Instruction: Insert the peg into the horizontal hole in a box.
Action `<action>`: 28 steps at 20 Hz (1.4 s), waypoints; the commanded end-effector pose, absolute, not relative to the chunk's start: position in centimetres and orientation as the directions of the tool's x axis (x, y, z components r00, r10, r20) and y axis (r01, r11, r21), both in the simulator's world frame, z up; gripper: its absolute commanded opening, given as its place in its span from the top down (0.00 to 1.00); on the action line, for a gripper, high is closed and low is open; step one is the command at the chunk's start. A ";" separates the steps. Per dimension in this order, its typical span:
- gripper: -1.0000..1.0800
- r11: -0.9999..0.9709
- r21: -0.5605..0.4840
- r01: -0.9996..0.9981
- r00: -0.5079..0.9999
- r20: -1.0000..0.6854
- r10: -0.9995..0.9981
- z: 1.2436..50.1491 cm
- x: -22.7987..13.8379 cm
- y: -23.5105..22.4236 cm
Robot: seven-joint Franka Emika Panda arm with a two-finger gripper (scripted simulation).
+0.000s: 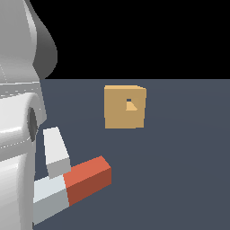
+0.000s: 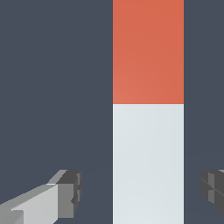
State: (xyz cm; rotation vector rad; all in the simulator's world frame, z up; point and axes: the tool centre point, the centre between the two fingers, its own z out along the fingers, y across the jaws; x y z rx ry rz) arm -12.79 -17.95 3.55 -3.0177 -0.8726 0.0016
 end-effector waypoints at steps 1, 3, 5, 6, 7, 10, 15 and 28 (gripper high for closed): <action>0.04 -0.846 0.000 0.533 0.846 0.000 0.533 2.6 -12.8 -17.9; 0.04 -0.846 0.000 0.533 0.846 0.000 0.533 2.2 -12.8 -17.9; 0.04 -0.846 0.000 0.533 0.846 0.000 0.533 2.0 -12.8 -17.9; 0.04 -0.846 0.000 0.533 0.846 0.000 0.533 2.0 -12.8 -17.9; 1.00 -0.846 0.000 0.533 0.846 0.000 0.533 2.0 -12.8 -17.9; 1.00 -0.846 0.000 0.533 0.846 0.000 0.533 2.0 -12.8 -17.9; 1.00 -0.846 0.000 0.533 0.846 0.000 0.533 2.0 -12.8 -17.9; 1.00 -0.780 0.001 0.626 0.780 -0.002 0.626 2.9 -9.9 -17.4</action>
